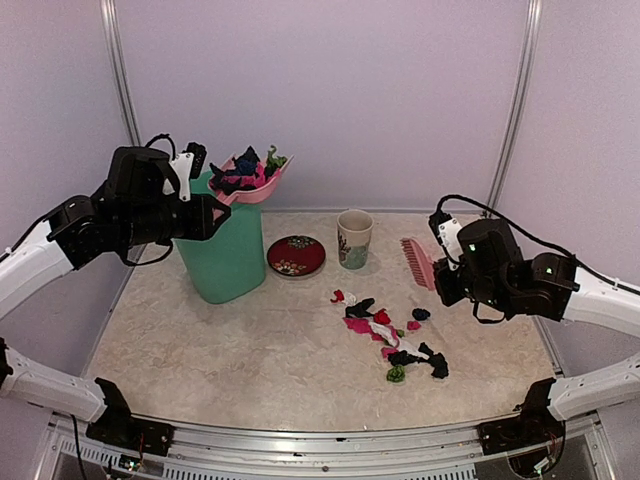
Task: Sweep away the paper scraps from the table
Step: Dump the paper scraps in the dustpan into the trash bin.
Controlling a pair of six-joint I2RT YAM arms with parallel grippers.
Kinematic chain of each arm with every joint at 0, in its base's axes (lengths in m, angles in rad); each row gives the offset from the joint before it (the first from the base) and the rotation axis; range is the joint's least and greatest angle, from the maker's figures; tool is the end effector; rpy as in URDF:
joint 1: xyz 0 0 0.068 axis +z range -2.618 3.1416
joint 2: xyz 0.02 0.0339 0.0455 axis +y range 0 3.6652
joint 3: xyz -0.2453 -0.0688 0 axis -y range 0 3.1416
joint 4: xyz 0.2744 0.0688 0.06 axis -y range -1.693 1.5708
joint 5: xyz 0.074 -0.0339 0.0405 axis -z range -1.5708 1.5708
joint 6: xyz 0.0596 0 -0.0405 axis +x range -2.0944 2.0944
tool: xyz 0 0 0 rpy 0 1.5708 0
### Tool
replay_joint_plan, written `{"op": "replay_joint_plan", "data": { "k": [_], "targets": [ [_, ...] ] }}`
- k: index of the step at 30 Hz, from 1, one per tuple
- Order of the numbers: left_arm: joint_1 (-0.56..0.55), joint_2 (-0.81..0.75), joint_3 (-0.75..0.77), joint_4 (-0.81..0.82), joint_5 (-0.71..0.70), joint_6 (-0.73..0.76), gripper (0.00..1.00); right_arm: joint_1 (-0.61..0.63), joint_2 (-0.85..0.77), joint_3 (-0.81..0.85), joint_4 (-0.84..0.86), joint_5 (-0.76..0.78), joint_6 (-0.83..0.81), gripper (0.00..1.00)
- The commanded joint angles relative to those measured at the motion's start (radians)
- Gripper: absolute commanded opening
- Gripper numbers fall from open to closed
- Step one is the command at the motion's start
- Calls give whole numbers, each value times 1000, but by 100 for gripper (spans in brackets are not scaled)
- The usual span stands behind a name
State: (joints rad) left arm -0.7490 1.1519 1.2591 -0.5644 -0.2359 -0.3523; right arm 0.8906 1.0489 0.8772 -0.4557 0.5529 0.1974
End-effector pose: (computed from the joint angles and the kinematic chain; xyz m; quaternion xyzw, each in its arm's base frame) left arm 0.2329 -0.1975 0.3684 0.1052 0.8388 -0.1895 0.4995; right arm 0.2000 0.1975 0.2652 -0.1745 0.8481 0.0182 0.4999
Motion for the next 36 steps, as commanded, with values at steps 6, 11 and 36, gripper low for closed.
{"op": "replay_joint_plan", "data": {
  "k": [6,11,36],
  "targets": [
    [328,-88,-83,140,510,-167,0,-16,15,-22,50,-20,-2,0],
    [447,-116,-146,229,699,-252,0,-16,8,-31,49,-21,7,0],
    [758,-69,-672,1604,1225,-1481,0,-18,-9,-36,38,-23,30,0]
  ]
}}
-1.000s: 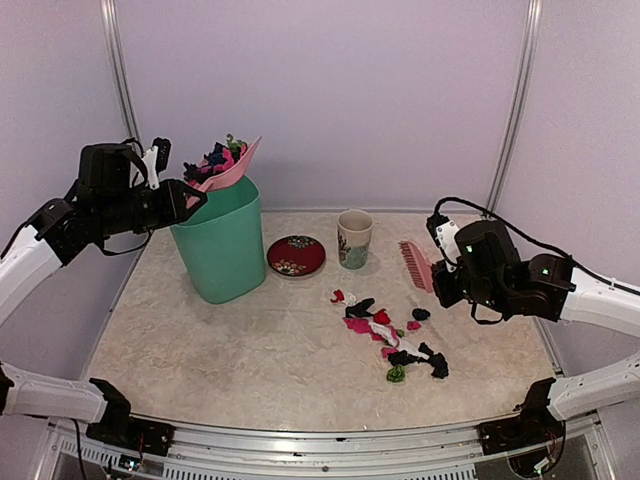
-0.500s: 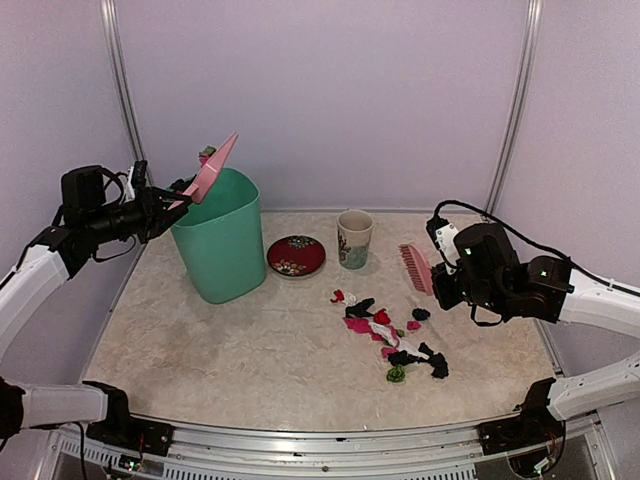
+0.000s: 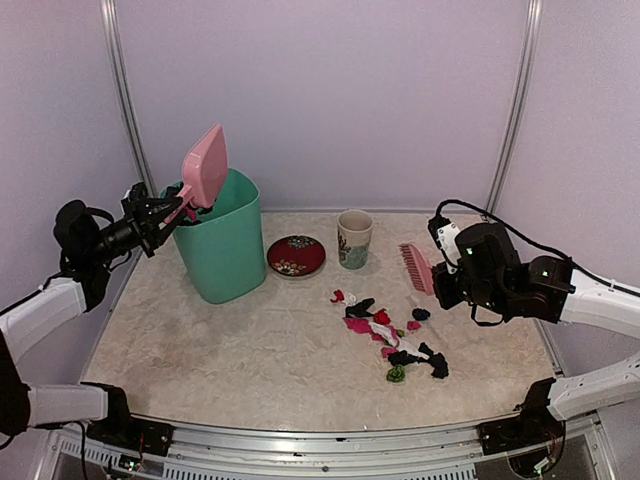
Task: Sweep away the paper scraps from the table
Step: Dump the paper scraps in the dustpan into the trash bin.
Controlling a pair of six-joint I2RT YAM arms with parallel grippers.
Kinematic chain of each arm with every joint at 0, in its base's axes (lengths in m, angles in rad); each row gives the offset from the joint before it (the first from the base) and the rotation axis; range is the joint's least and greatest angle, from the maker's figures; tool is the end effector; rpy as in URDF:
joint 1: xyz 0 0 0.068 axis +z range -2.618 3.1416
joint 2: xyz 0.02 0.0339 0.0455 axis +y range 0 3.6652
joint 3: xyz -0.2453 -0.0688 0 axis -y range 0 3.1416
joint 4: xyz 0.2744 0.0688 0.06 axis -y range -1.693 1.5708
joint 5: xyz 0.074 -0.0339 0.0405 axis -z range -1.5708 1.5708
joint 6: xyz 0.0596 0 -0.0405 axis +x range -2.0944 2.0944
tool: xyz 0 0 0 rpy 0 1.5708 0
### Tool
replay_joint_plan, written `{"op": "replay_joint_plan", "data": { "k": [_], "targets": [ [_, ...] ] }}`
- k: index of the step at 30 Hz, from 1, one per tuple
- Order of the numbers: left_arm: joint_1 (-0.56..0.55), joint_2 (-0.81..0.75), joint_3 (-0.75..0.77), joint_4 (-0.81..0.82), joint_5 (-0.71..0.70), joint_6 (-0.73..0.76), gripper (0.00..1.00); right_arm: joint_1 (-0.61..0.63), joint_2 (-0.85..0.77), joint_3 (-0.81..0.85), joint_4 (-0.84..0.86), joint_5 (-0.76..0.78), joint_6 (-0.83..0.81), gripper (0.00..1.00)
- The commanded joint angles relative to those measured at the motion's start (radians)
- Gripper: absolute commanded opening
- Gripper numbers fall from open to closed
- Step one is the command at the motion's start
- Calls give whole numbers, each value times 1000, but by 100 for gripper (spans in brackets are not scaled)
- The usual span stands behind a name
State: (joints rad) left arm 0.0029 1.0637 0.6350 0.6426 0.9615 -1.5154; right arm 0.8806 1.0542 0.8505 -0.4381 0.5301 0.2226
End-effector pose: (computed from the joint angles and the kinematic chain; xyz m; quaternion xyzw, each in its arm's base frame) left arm 0.2812 -0.0481 0.2914 -0.1218 0.6515 -0.6848 0.3030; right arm 0.2016 0.1969 0.2550 -0.1677 0.8545 0.0271 0.4909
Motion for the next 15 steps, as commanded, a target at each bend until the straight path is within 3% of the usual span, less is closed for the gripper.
{"op": "replay_joint_plan", "data": {
  "k": [1,6,15],
  "targets": [
    [7,27,-65,459,18,-374,0,-8,-13,-9,23,-1,4,0],
    [8,81,-131,722,-44,-582,0,-8,-5,-11,32,-12,4,0],
    [7,75,-86,616,-27,-508,0,-10,-10,-11,30,-17,9,0]
  ]
}}
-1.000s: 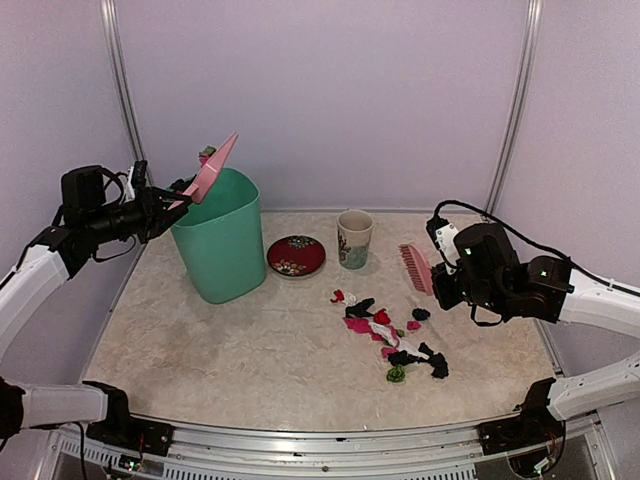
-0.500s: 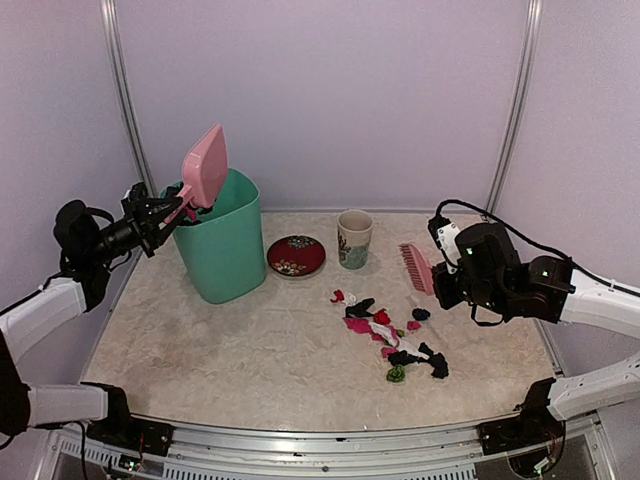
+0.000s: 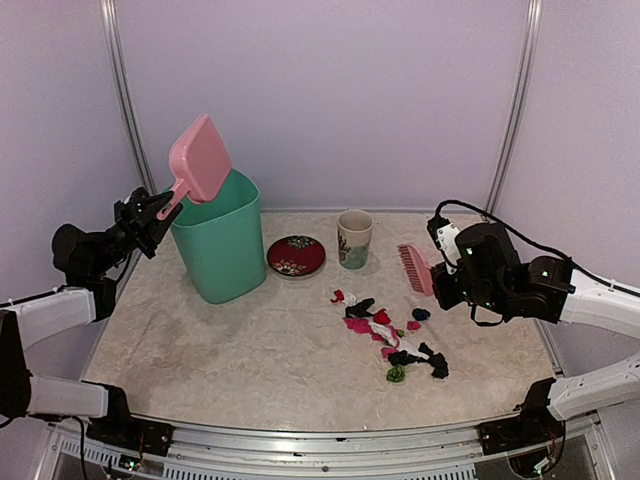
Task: Sweep away the paper scraps from the table
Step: Dump the paper scraps in the dustpan into the trash bin, then sweep the paper scraps at the center of the board.
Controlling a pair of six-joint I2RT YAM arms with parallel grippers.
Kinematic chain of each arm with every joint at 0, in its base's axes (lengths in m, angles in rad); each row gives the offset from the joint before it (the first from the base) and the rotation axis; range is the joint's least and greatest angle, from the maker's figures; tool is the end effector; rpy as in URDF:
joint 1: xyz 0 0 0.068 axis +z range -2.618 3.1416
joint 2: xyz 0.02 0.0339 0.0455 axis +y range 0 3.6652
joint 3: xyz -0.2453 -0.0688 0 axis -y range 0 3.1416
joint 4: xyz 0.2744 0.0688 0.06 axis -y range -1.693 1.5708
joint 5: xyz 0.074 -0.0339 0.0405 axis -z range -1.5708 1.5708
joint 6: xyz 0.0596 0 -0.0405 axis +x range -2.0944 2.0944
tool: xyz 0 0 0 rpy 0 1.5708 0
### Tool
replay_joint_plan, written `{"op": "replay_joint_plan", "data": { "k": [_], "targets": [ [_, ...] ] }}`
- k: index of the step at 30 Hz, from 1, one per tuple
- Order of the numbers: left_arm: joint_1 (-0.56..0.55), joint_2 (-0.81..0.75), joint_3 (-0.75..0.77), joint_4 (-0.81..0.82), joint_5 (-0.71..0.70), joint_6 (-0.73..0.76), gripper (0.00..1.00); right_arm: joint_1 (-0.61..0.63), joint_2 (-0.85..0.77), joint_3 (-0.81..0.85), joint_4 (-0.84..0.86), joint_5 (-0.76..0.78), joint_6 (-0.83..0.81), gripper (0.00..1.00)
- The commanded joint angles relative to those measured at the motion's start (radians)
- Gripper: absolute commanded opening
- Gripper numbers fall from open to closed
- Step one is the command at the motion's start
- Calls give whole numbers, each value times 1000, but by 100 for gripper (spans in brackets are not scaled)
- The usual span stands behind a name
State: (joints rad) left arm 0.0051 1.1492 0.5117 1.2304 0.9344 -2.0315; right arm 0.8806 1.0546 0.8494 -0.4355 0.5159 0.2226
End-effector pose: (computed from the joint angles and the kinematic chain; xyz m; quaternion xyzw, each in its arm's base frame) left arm 0.2668 -0.0466 0.2834 -0.1483 0.5585 -0.7808 0.2376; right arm 0.2014 0.1977 0.2544 -0.1710 0.8548 0.0331 0.4888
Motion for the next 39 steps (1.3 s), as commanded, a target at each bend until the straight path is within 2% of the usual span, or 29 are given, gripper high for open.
{"op": "replay_joint_plan", "data": {
  "k": [1,6,10,16,19,22,28,33,39],
  "targets": [
    [5,-11,42,16,4,16,0,-10,-12,-12,30,-6,10,0],
    [-1,-39,83,-122,39,142,0,-9,-8,-5,43,-34,10,0],
    [-25,-92,201,-503,71,437,0,-10,-8,-1,100,-117,-6,0],
    [-120,-104,389,-917,50,795,0,-10,18,20,198,-204,-9,0],
    [-184,-96,494,-1168,-27,1008,0,-12,45,25,286,-259,75,0],
    [-253,-89,564,-1330,-111,1158,0,-14,106,50,337,-288,177,0],
    [-389,-65,666,-1553,-327,1366,0,-20,244,61,478,-330,431,0],
    [-500,-55,701,-1695,-538,1482,0,-25,354,67,559,-343,607,0],
    [-633,-52,686,-1750,-743,1543,0,-32,501,131,538,-365,792,0]
  ]
}}
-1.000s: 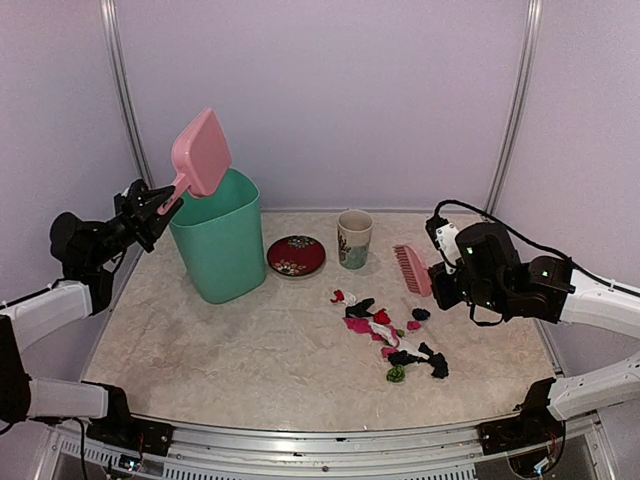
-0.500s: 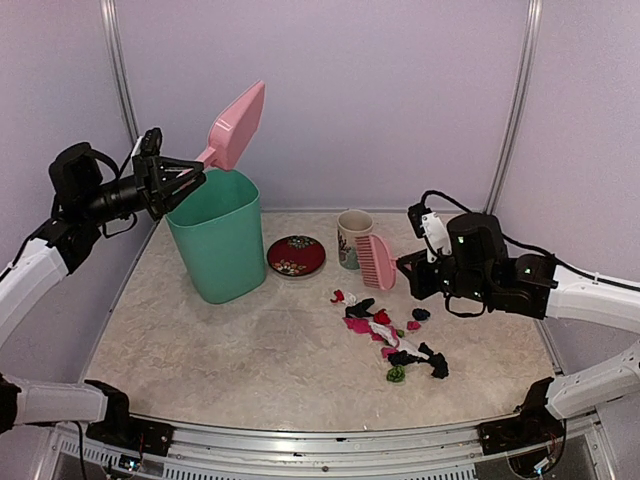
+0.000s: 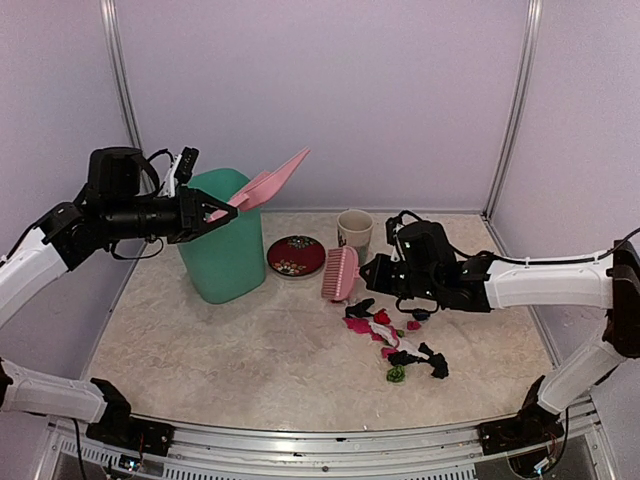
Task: Sweep away the paper scraps from the table
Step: Sweep the paper scraps at the center of the board.
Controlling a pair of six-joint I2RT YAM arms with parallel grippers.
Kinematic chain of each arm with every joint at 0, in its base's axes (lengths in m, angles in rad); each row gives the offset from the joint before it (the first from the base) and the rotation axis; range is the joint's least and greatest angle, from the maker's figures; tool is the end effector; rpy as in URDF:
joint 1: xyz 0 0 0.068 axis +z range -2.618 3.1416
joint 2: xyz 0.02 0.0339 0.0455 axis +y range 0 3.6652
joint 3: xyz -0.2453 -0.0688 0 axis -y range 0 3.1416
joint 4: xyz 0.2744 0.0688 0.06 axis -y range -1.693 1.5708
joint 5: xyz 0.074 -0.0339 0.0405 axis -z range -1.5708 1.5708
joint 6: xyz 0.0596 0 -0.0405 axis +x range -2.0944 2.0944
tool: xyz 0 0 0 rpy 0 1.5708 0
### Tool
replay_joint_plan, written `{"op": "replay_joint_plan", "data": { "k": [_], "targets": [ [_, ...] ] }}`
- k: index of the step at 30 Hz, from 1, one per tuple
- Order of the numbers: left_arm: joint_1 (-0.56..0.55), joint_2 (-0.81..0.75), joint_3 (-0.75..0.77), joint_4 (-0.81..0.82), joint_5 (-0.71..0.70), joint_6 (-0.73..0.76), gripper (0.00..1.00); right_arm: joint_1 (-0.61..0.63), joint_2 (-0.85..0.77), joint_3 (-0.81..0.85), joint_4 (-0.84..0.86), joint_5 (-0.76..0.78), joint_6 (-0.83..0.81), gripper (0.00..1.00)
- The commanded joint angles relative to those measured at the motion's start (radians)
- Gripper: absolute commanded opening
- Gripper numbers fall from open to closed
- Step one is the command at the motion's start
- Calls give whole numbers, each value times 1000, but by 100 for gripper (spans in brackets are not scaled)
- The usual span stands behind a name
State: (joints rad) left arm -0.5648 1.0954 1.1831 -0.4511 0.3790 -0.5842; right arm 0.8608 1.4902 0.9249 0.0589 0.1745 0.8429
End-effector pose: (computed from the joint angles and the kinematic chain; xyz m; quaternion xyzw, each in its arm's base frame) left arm 0.2389 -0.1775 0.3694 0.0991 0.8095 -0.4331 0.3838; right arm 0.2556 0.2815 0.1973 0.0365 0.8588 0.3309 0.3894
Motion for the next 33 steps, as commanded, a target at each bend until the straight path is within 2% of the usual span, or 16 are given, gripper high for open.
{"op": "replay_joint_plan", "data": {
  "k": [1,8,14,20,26,33],
  "targets": [
    [-75,3,13,-75,-202,103,0,-14,78,66,27,-24,201,0],
    [-163,24,5,-99,-274,130,0,-41,157,90,-116,-17,395,0],
    [-211,42,12,-122,-332,169,0,-60,114,31,-252,5,493,0],
    [-224,56,13,-106,-335,180,0,-69,-35,-98,-367,37,564,0],
    [-238,75,25,-88,-335,189,0,-74,-255,-235,-461,33,613,0],
    [-250,108,35,-67,-331,200,0,-74,-544,-325,-377,-6,407,0]
  ]
}}
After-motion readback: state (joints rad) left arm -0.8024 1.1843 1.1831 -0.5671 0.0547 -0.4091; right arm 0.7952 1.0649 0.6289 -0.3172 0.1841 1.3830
